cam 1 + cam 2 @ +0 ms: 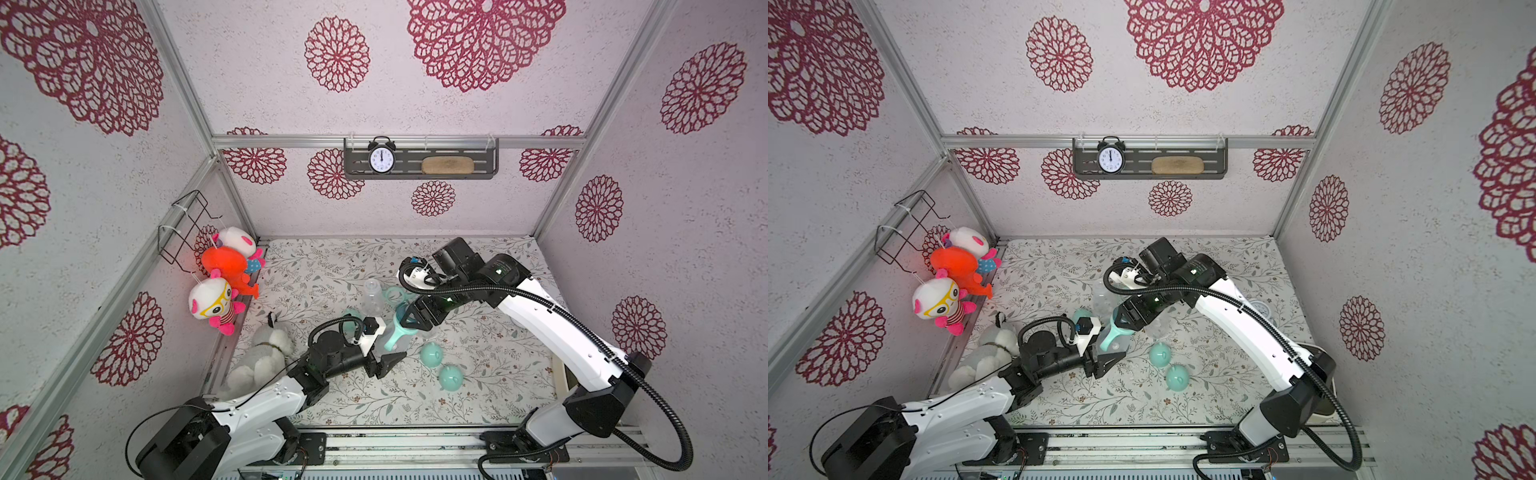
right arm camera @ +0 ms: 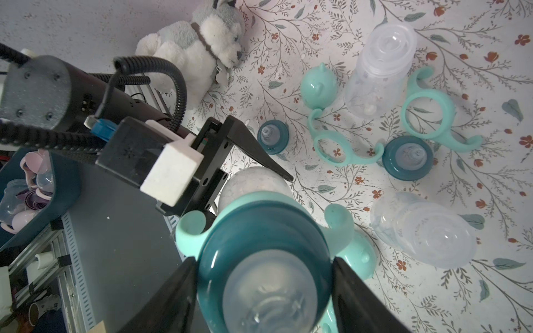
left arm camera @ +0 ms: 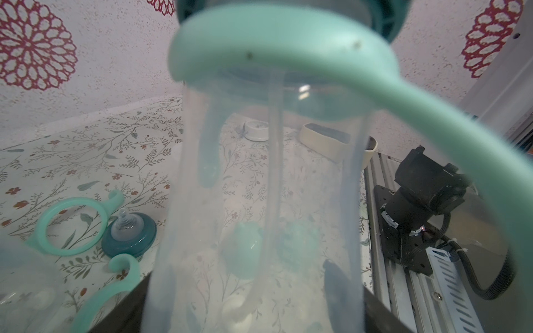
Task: Assemble the baby bottles
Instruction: Screw the nipple onto the baby bottle.
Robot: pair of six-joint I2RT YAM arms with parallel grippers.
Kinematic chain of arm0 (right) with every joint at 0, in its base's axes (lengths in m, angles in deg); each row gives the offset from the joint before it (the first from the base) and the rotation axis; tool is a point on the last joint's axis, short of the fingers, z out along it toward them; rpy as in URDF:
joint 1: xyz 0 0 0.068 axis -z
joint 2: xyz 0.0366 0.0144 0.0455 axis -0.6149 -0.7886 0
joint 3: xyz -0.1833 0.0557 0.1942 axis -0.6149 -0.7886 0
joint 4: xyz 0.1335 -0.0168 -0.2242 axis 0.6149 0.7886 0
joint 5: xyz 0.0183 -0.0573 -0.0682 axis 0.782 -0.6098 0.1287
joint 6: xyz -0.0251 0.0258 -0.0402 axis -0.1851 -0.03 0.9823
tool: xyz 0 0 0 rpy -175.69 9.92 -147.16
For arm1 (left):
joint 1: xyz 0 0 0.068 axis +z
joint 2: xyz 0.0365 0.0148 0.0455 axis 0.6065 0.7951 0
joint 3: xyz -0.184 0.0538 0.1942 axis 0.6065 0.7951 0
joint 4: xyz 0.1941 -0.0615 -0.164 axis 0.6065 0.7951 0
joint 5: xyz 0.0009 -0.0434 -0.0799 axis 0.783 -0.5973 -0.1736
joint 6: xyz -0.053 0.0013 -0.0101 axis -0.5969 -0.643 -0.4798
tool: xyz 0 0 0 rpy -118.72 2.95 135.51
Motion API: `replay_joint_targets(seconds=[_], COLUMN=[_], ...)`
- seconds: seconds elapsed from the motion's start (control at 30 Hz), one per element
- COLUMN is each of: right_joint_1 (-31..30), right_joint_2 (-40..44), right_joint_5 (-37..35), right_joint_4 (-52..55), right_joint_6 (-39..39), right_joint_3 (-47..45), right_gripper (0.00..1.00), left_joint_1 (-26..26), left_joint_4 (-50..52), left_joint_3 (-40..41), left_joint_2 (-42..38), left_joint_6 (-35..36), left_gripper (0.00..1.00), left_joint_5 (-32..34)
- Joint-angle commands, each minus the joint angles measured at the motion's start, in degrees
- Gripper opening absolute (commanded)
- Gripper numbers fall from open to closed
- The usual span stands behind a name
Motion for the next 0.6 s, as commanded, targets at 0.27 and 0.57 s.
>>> replay_joint_targets(seconds=[0.27, 0.57], right_joint_1=[-0.9, -1.9], right_joint_2=[-1.2, -1.1], right_joint_5=[-1.6, -0.9], right_joint_4=[0.2, -1.7], right_joint_6=[-8.1, -27.4], right_joint_3=[-1.4, -4.9], right_gripper=[0.56, 0.44], left_joint_1=[0.2, -5.0], left_joint_4=[-0.2, -0.8], left_joint_3=[-2.6, -1.7], left_joint_2=[-1.5, -4.7], left_joint_6=[1.4, 7.7], left_gripper=[0.0, 0.0], left_joint_5=[8.1, 22.3])
